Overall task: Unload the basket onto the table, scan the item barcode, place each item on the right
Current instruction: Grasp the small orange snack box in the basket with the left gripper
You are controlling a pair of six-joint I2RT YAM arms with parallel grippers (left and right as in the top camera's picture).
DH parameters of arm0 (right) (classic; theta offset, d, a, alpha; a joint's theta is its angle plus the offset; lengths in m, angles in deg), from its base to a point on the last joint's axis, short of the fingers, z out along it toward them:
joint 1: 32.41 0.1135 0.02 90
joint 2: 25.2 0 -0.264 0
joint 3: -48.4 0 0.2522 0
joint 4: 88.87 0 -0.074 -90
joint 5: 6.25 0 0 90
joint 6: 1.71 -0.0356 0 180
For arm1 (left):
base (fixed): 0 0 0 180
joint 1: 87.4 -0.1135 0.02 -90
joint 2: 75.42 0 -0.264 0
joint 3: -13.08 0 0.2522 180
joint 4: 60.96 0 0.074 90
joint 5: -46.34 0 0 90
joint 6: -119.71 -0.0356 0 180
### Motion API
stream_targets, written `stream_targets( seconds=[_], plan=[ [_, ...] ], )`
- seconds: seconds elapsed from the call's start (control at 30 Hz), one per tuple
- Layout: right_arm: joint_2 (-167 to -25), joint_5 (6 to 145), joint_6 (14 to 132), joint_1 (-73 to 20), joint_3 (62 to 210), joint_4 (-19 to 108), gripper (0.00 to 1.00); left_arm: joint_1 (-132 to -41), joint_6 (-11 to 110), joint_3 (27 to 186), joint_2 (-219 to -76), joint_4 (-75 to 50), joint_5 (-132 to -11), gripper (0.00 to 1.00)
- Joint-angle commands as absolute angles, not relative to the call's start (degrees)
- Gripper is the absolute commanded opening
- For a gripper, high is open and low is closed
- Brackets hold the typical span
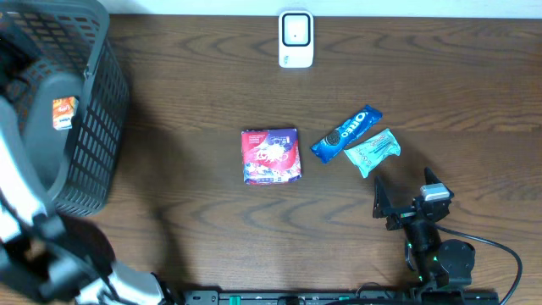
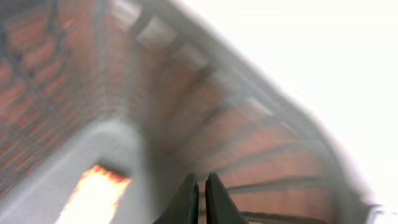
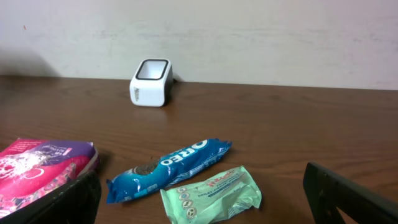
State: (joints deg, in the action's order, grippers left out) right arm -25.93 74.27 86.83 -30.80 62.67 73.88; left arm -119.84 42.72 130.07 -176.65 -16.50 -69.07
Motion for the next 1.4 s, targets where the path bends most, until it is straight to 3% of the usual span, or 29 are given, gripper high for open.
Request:
stream_targets(
  seconds=[0.0,0.13,0.17,0.23,0.27,0.43,0.93,1.37],
  plan=[
    [-25.69,73.75,87.25,-31.57,62.52,73.79,0.99,-119.36,51.92,130.61,-168.63,-17.39,-82.18,0.07],
    [-25.69,73.75,87.25,-31.57,62.52,73.79,0.99,-117.48,44.89,130.61,-160.96,-16.82,-73.61,0.08],
    [-25.69,73.75,87.25,-31.57,62.52,73.79,0.99,-117.24,43.31,130.61,-160.22,-15.91,-70.64,0.16],
    [-25.69,73.75,87.25,-31.57,62.52,73.79,0.99,-117.13,42.18,130.61,-159.72,-13.96,-65.7,0.44],
    [-25.69,73.75,87.25,-31.57,62.52,73.79,0.99,-117.16,42.2,130.59,-159.76,-13.09,-63.71,0.53],
    [-25.69,73.75,87.25,-31.57,62.52,73.79,0.99,-117.16,42.15,130.0,-162.71,-11.4,-57.77,0.69],
    [-25.69,73.75,87.25,-31.57,62.52,73.79,0.99,-117.16,27.95,129.91,-188.24,-6.68,-45.48,0.72],
    [-25.69,73.75,87.25,-31.57,62.52,73.79,0.99,-117.16,21.59,129.91,-202.55,-10.42,-44.26,0.72]
  ],
)
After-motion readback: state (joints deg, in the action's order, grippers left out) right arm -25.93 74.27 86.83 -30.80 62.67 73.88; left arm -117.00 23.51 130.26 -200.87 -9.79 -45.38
